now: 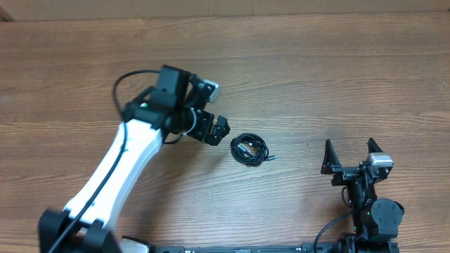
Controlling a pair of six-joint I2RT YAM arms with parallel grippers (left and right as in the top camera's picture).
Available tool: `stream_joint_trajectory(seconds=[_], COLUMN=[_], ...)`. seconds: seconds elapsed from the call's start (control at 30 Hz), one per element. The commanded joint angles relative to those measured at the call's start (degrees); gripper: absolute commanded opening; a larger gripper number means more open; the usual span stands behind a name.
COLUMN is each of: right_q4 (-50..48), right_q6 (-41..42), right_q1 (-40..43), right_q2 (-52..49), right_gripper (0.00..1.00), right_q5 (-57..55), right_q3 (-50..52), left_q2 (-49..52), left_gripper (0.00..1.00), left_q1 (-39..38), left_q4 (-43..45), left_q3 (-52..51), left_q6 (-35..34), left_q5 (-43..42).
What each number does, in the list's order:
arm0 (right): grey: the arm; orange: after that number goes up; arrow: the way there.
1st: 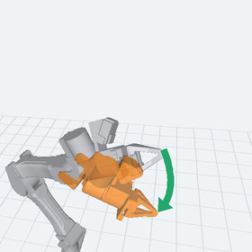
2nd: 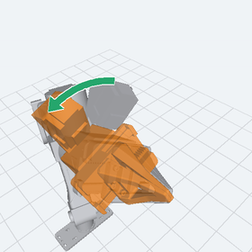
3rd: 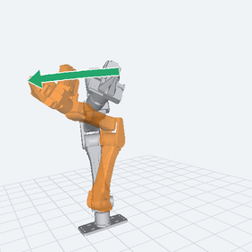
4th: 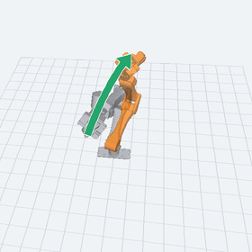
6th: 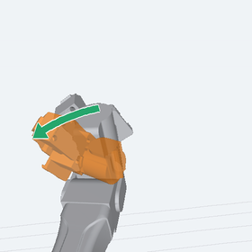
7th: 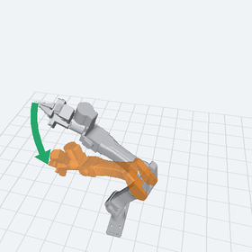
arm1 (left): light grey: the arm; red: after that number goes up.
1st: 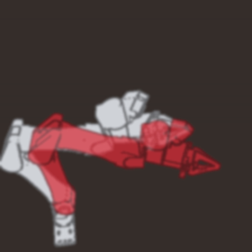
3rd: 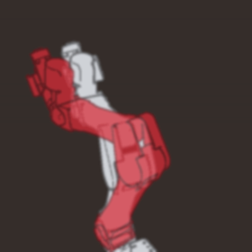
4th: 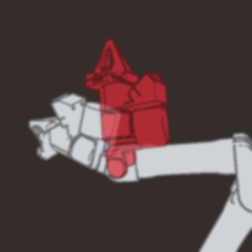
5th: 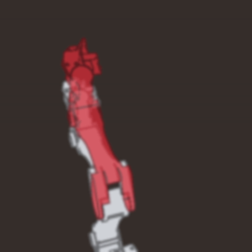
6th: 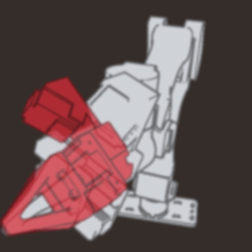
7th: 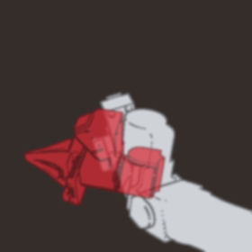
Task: Untangle cables
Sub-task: 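Reach the left gripper to the black cable bundle and grasp it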
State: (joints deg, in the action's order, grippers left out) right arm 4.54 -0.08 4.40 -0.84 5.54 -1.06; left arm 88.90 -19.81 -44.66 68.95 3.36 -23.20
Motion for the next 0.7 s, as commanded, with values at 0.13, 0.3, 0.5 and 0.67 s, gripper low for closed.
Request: stream_joint_trajectory(seconds=[0.13,0.3,0.5,0.67], right_q4=[-0.22,-0.22,-0.22,-0.22], right_q6=[-0.42,-0.42,-0.42,-0.42], right_q1=[-0.26,-0.26,-0.26,-0.26], right_q2=[0.68,0.68,0.68,0.68], right_gripper=[1.00,1.00,1.00,1.00], right_q5=[-0.37,-0.37,-0.37,-0.37], right_q3=[0.61,0.61,0.61,0.61], left_q2=[8.87,15.56,22.40,24.02], left_gripper=[0.65,0.60,0.45,0.08], left_q1=[-6.69,-11.37,-13.40,-13.31], left_q4=[7.93,13.70,16.22,16.74], left_q3=[1.14,1.14,1.14,1.14], left_q6=[2.56,7.52,9.77,9.77], left_q5=[4.90,8.44,16.39,17.90])
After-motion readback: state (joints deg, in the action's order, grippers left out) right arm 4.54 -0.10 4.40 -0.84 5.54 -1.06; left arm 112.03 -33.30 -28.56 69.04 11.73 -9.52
